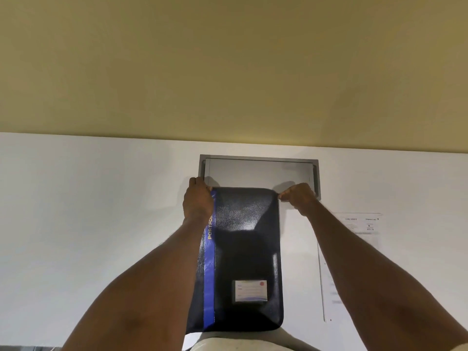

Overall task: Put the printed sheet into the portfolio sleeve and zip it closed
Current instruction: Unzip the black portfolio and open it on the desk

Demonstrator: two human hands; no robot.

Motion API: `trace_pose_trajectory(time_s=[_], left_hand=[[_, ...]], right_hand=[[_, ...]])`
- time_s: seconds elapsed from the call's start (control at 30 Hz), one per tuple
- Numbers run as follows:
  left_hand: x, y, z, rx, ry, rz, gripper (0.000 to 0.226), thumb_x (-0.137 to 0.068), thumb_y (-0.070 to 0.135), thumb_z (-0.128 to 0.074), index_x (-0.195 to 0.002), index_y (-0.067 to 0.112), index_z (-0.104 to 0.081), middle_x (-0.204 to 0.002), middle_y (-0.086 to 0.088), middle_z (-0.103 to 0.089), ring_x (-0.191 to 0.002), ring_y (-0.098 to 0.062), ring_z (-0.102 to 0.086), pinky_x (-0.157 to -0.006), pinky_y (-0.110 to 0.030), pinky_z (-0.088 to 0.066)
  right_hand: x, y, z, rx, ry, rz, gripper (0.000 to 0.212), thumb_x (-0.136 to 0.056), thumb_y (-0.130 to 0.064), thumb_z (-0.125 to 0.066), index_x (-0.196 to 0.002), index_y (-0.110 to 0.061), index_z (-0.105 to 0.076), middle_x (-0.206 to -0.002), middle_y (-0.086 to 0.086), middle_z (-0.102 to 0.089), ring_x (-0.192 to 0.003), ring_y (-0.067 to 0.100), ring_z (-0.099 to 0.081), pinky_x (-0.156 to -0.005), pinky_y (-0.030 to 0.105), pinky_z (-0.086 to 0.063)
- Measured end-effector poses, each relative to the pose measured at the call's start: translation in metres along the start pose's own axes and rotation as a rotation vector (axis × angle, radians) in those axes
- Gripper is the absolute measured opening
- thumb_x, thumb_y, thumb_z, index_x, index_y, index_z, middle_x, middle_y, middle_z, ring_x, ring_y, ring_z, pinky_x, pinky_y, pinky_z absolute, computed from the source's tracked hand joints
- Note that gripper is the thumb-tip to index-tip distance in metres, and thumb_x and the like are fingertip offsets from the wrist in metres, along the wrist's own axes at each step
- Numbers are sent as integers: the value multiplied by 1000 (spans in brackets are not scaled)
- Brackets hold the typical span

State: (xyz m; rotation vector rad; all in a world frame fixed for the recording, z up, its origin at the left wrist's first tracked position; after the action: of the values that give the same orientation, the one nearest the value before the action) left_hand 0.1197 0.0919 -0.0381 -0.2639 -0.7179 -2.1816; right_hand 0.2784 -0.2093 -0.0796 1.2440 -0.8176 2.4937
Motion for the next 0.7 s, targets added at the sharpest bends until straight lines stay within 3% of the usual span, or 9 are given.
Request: trace_pose_trajectory(time_s=[0.17, 0.27, 0.37, 0.43, 0.57, 0.7], left_hand=[[2, 1, -1, -9, 13, 12, 25, -100, 7, -55, -124, 1, -57, -126, -16, -56, -108, -40, -64, -90, -49, -55], [3, -1, -2, -24, 11, 14, 24, -100, 9, -53, -123, 3, -57, -125, -15, -56, -106, -41, -64, -89, -50, -55], [7, 1, -5, -20, -4, 33, 26, -101, 9, -48, -125, 4, -56, -125, -14, -54, -107, -41, -63, -87, -49, -52], [15, 6, -5, -16, 18, 11, 29, -100, 12, -49, -128, 5, -54, -127, -15, -54, -111, -41, -60, -86, -51, -52], [50, 37, -16, -226, 53, -313, 47, -98, 21, -57, -143, 10, -48, -145, -12, -51, -127, -35, -52, -100, -50, -49], [104, 58, -55, -331, -130, -576, 73, -101, 36, -55, -162, 18, -20, -169, -4, -20, -153, -27, -24, -125, -48, -18]], right_hand=[[9, 25, -8, -116, 80, 64, 8, -89, 1, -70, -86, -5, -75, -79, 2, -66, -71, 9, -59, -68, 21, -51], [17, 46, -10, -187, 189, 63, 13, -82, 2, -77, -76, -9, -78, -74, 1, -72, -66, 3, -61, -54, 8, -43], [24, 59, -14, -179, 237, 83, 33, -83, 1, -73, -61, -24, -72, -68, -2, -72, -71, 12, -68, -58, 19, -45], [29, 56, -15, -165, 241, 147, 30, -84, 1, -71, -65, -22, -75, -78, 2, -76, -81, 19, -72, -69, 22, -49], [39, 39, -19, 51, 239, 319, 14, -90, -2, -70, -92, -9, -82, -102, 6, -79, -98, 21, -72, -91, 24, -49], [44, 39, -24, 161, 224, 329, 19, -90, -4, -67, -101, -12, -80, -107, 9, -79, -100, 28, -72, -84, 22, -47]])
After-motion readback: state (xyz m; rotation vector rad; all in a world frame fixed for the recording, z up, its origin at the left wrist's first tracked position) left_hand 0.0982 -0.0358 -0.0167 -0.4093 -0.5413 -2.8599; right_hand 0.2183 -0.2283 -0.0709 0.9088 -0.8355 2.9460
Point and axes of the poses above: each hand's wrist, its own x-axis away from the middle knuckle, its own z-axis out of the back of the hand, y = z × x, the point moved 10 cm from there along -x, towards the middle knuckle
